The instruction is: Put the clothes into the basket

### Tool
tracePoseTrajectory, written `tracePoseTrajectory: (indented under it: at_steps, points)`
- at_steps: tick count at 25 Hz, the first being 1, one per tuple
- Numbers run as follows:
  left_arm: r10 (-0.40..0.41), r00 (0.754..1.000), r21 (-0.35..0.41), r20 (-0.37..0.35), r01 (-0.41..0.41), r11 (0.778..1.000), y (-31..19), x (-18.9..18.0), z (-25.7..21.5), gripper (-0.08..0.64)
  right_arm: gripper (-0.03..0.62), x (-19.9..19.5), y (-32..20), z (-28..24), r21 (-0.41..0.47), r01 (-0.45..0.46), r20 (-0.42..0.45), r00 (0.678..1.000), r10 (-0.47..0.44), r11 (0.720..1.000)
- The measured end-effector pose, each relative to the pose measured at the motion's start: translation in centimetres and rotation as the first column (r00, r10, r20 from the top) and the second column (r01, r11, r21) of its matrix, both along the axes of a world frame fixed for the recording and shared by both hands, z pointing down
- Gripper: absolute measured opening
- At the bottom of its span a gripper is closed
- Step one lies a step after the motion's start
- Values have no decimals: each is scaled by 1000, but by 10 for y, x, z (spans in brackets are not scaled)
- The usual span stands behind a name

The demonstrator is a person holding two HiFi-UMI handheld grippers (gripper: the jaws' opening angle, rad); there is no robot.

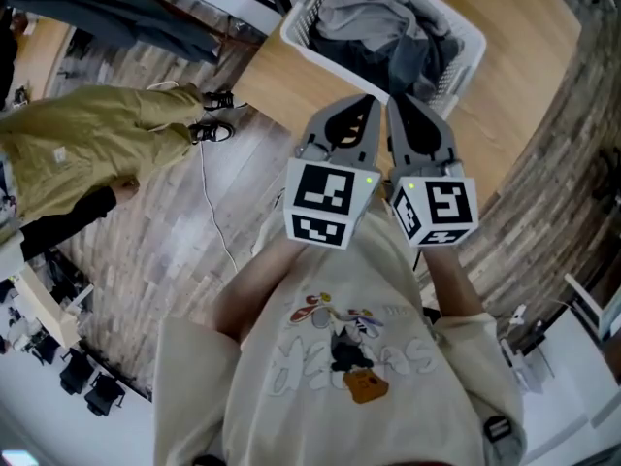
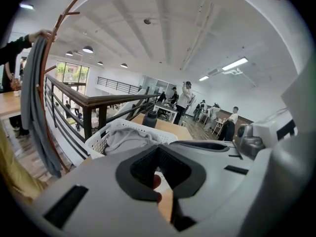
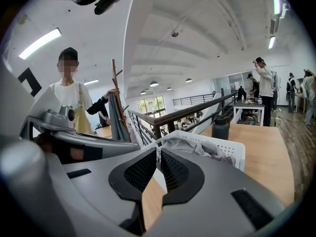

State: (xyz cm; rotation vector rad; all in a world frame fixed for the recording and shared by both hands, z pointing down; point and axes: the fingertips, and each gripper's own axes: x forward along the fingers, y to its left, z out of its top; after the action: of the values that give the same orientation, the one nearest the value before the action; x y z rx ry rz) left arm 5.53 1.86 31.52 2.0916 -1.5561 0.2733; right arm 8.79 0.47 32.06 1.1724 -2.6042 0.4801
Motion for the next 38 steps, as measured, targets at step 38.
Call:
tracePoseTrajectory:
  at_steps: [38]
  points:
    - [288, 953, 38, -90, -286, 958, 247, -122, 17, 0, 40, -101, 258, 19, 7, -261, -144, 955, 259, 965]
